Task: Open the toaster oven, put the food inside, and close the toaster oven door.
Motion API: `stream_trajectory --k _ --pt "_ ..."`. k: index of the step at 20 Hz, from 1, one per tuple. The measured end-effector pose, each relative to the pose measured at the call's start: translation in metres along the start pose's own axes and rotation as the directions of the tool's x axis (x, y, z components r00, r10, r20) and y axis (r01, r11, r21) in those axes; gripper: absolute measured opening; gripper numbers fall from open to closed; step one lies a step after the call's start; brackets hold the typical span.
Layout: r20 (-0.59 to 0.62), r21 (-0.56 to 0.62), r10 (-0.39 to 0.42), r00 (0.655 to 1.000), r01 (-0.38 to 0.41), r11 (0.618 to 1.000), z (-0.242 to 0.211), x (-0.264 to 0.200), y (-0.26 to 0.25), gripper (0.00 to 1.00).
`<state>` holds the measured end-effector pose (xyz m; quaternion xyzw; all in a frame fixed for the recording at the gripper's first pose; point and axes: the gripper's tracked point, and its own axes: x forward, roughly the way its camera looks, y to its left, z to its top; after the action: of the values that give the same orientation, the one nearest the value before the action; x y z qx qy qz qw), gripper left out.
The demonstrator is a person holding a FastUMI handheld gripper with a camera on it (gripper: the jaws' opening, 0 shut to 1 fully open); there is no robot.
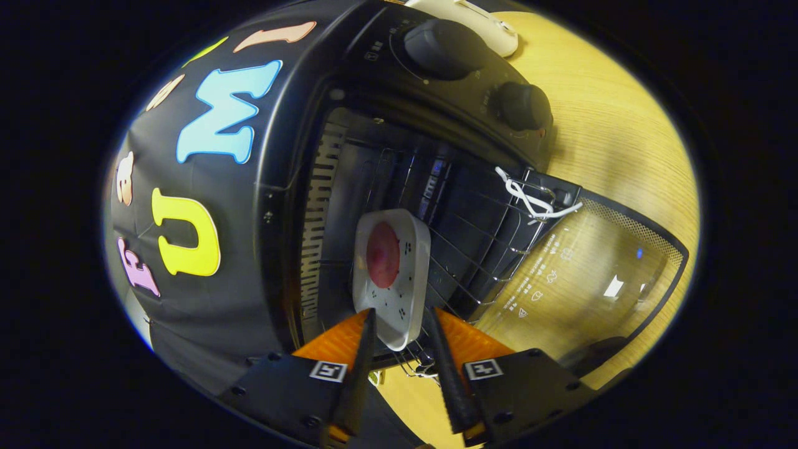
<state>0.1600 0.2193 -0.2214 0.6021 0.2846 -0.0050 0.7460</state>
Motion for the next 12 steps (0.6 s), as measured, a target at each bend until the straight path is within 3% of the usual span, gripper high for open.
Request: stream_trajectory --k 2,7,12 --pt "-0.017 -0.02 -0.011 1.0 0.011 1.0 -0.005 -0.008 -0.001 0.94" --pt "-0.069 -0.12 -0.014 0.998 0.005 0.993 -0.025 -0.031 0.004 0.97" --pt "-0.115 -0.353 -0.038 0.993 -0.005 0.935 -0.046 -0.057 0.0 0.97"
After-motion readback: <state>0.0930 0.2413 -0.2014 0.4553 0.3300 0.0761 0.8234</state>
